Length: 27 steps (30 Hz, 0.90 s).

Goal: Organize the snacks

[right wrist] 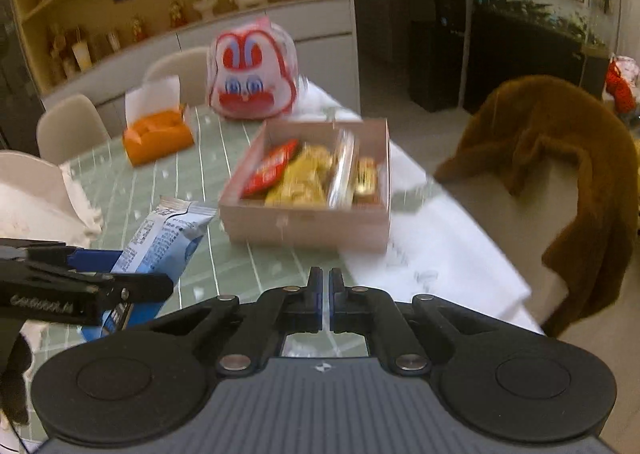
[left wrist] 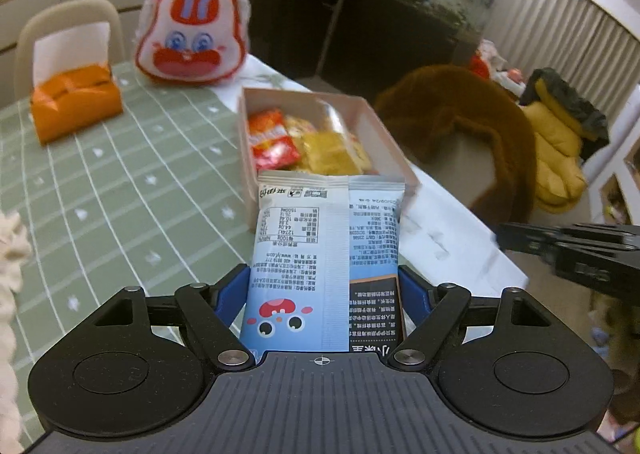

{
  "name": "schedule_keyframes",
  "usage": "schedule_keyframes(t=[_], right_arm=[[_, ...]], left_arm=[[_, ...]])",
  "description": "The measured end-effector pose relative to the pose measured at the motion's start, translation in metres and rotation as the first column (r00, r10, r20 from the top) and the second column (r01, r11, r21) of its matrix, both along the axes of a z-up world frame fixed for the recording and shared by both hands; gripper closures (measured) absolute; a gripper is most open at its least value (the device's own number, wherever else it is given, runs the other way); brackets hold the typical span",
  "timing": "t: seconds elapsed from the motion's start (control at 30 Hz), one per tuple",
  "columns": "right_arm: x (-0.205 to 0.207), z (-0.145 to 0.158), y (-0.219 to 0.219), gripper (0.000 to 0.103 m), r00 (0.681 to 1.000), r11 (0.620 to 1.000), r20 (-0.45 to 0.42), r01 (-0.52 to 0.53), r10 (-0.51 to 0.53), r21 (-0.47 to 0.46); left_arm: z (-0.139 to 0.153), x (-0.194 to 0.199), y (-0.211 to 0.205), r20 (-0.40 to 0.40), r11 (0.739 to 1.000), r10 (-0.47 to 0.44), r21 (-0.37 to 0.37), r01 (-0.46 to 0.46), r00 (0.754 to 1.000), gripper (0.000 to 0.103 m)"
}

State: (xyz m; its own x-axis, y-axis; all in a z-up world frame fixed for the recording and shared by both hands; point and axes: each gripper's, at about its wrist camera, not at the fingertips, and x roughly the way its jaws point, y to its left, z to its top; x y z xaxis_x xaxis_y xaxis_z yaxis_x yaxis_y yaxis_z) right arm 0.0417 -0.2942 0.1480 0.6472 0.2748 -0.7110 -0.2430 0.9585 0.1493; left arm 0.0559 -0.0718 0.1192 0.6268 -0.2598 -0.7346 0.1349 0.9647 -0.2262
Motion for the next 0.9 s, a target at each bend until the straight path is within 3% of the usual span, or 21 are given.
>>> schedule_keyframes(t=[0.13, 0.3, 0.37, 0.43, 0.53, 0.7, 0.8, 0.9], right_arm=[[0.010, -0.013, -0.008, 0.097, 0.998, 1.000, -0.064, -0.015, 0.016, 0.015], [0.010, -0.069, 0.004, 0.089, 0.965, 0.998, -0.261, -0.001, 0.016, 0.057], [0.006, -0.088, 0.015, 0.077, 0.941, 0.996, -0.337, 0.017, 0.013, 0.086], [0.005, -0.103, 0.026, 0.056, 0.922, 0.994, -0.388, 0.039, 0.003, 0.099], [-0.001, -0.114, 0.043, 0.053, 0.922, 0.998, -0.388, 0.036, -0.013, 0.053], [-0.009, -0.112, 0.066, 0.052, 0.949, 0.998, -0.315, -0.025, 0.006, -0.059], [-0.016, -0.111, 0.078, 0.062, 0.958, 0.988, -0.282, -0.089, 0.051, -0.123], [-0.021, -0.108, 0.078, 0.070, 0.955, 0.986, -0.282, -0.127, 0.093, -0.106]], left_arm=[[-0.016, 0.005, 0.005, -0.050, 0.998, 0.058, 0.029, -0.056, 0.997, 0.020], [-0.043, -0.008, 0.008, -0.117, 0.995, 0.079, 0.073, -0.070, 0.990, 0.020], [-0.050, -0.015, 0.012, -0.135, 0.995, 0.085, 0.065, -0.077, 0.987, 0.020], [-0.055, -0.021, 0.015, -0.144, 0.995, 0.091, 0.061, -0.083, 0.985, 0.020], [-0.057, -0.028, 0.018, -0.154, 0.994, 0.098, 0.059, -0.090, 0.983, 0.020], [-0.061, -0.032, 0.017, -0.165, 0.994, 0.099, 0.066, -0.089, 0.981, 0.020], [-0.064, -0.032, 0.015, -0.170, 0.995, 0.089, 0.067, -0.078, 0.981, 0.020], [-0.065, -0.032, 0.009, -0.173, 0.995, 0.076, 0.076, -0.063, 0.982, 0.020]])
